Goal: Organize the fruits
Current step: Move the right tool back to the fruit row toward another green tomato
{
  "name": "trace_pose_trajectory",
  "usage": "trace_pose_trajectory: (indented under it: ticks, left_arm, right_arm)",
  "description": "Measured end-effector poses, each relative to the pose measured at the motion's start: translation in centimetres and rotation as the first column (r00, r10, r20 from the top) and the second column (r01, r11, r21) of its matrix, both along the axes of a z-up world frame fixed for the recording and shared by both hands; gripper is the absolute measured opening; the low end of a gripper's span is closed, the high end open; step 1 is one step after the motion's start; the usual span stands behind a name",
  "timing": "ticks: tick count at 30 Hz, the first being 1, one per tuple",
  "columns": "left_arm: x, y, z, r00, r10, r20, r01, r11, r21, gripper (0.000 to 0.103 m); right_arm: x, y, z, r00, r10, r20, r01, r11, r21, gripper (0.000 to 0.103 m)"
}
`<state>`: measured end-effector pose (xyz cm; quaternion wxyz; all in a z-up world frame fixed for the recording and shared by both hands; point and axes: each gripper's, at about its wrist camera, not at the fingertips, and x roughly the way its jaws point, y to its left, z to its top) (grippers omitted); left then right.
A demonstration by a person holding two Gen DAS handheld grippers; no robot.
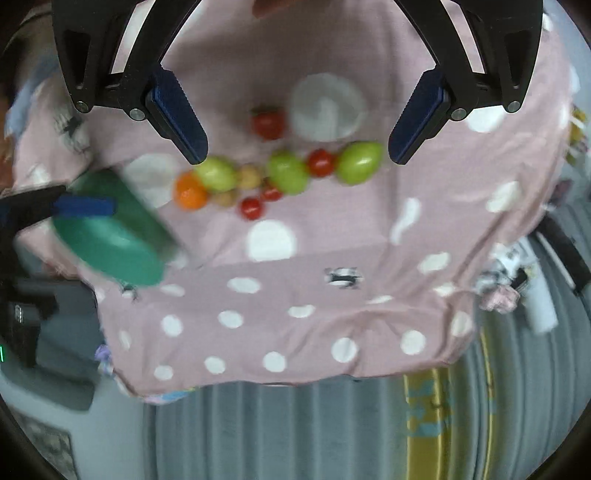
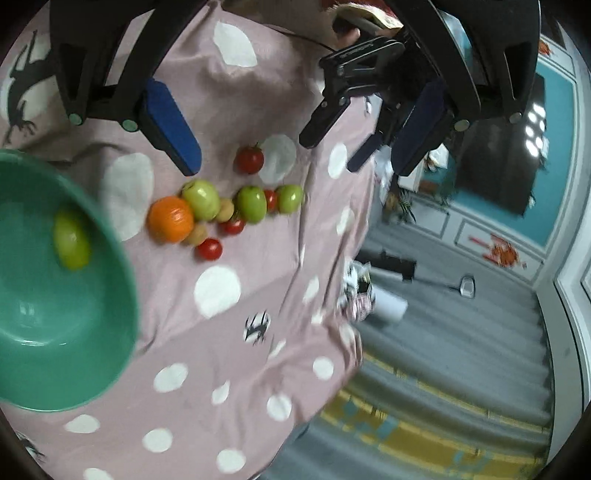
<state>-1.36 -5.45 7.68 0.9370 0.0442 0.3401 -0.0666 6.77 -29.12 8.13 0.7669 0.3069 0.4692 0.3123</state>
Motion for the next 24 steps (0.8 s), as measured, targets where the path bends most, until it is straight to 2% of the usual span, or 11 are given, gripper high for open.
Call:
trace_pose_trajectory:
  ticks: [1, 3, 6, 8, 10, 12, 15, 18, 24]
  left_arm:
    - [0.1, 0.2, -0.7, 1.0, 0.004, -0.007, -0.004, 0.999, 0.036, 0.098]
    - [0.8, 0.6, -1.9, 0.998, 0.022, -0.05, -0.019, 0.998, 0.058, 0.098]
    - [1.2, 1.2, -2.6, 0.995, 0.002, -0.101, 0.0, 1.0, 0.013, 0.098]
    - [1.0, 1.2, -2.5, 0.993, -0.025, -0.113, 0.022, 1.0, -0.022, 0.098]
    - [0.4, 1.0, -2.3, 0.995, -0.027, -0.092, 0.025, 0.999, -0.021, 0.098]
    - [0.3, 0.9, -2.1, 0.996, -0.028, -0.079, 0.027, 1.0, -0.016, 0.098]
    - [0.1, 1.0, -2.1, 0.995, -0.034, -0.093, 0.03, 0.999, -0.043, 0.098]
    - [0.1, 1.2, -2.2, 0.995, -0.025, -0.102, 0.02, 0.999, -0.045, 0.098]
    - [0.0, 1.5, -2.3, 0.994, -0.015, -0.112, 0.01, 0.999, -0.044, 0.098]
  right_arm:
    - [0.4, 0.8, -0.2, 1.0, 0.011, -0.004, -0.011, 1.0, -0.014, 0.103]
    - [0.8, 2.0, -0.7, 1.0, 0.02, -0.014, -0.021, 0.999, -0.036, 0.103]
    - [1.6, 3.4, -1.5, 1.0, 0.014, -0.007, -0.014, 0.992, -0.124, 0.102]
    - [2.3, 4.0, -2.6, 0.999, -0.011, -0.032, 0.004, 0.978, -0.21, 0.099]
    - [3.1, 4.4, -4.0, 0.994, -0.042, -0.097, 0.015, 0.964, -0.265, 0.085]
    - [3.5, 4.7, -5.4, 0.987, -0.042, -0.154, -0.003, 0.96, -0.279, 0.075]
    - [4.3, 5.4, -7.1, 0.971, -0.06, -0.233, -0.025, 0.938, -0.345, 0.058]
    - [5.0, 5.2, -8.0, 0.96, -0.146, -0.238, 0.044, 0.921, -0.386, 0.049]
    - [5.6, 4.3, -7.8, 0.957, -0.18, -0.228, 0.085, 0.923, -0.374, 0.048]
